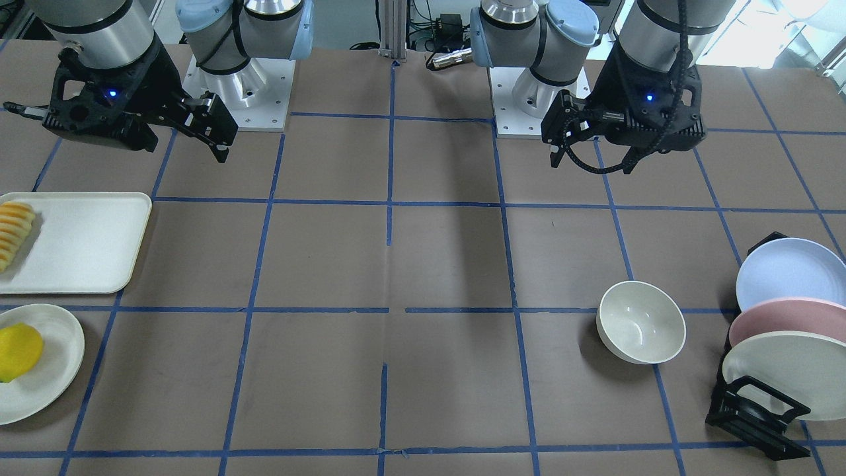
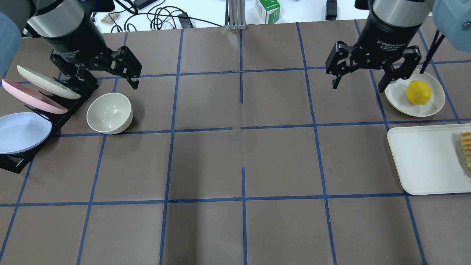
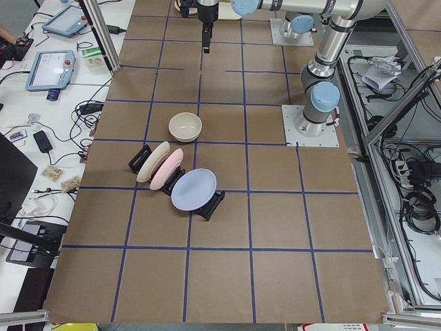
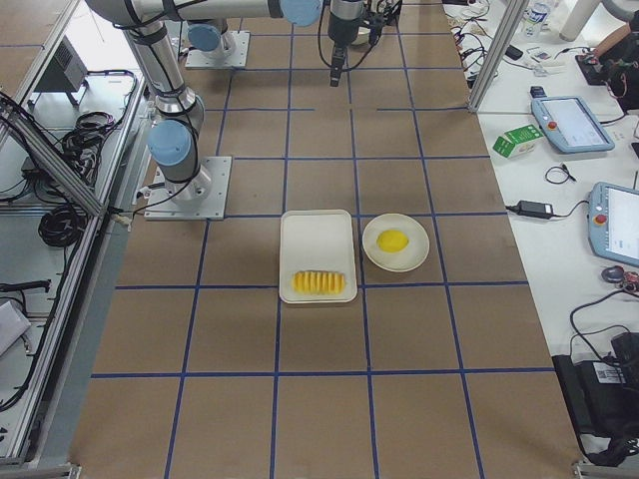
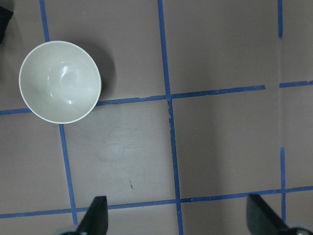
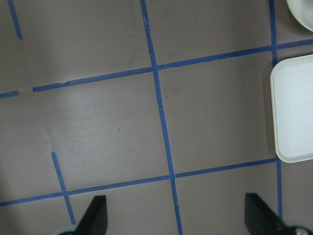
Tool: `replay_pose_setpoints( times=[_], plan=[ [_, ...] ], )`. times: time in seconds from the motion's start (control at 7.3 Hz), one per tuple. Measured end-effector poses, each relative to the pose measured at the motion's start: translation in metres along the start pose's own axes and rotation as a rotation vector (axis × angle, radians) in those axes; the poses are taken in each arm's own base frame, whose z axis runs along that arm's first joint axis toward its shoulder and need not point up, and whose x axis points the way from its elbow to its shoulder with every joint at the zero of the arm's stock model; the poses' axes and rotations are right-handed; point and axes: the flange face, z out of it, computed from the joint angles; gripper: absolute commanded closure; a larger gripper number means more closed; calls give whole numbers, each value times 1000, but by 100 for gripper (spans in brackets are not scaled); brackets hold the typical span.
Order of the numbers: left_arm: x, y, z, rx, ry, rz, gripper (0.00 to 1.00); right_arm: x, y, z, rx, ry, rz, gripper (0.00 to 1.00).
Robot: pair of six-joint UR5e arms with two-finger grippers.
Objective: Place bowl and put lemon in it
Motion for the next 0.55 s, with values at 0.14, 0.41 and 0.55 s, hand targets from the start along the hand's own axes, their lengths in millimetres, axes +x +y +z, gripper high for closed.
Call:
replay_pose_setpoints(
  times=[0.14,0.41,0.55],
  plan=[
    [0,0,1,-1,0,0,0,0,0,0,1,-1,2,0],
    [0,1,0,1,-4,0,0,-1,0,-3,6,-7,7,0],
    [-5,3,-2,2,-16,-4,0,0,0,-3,5,-4,9,0]
  ],
)
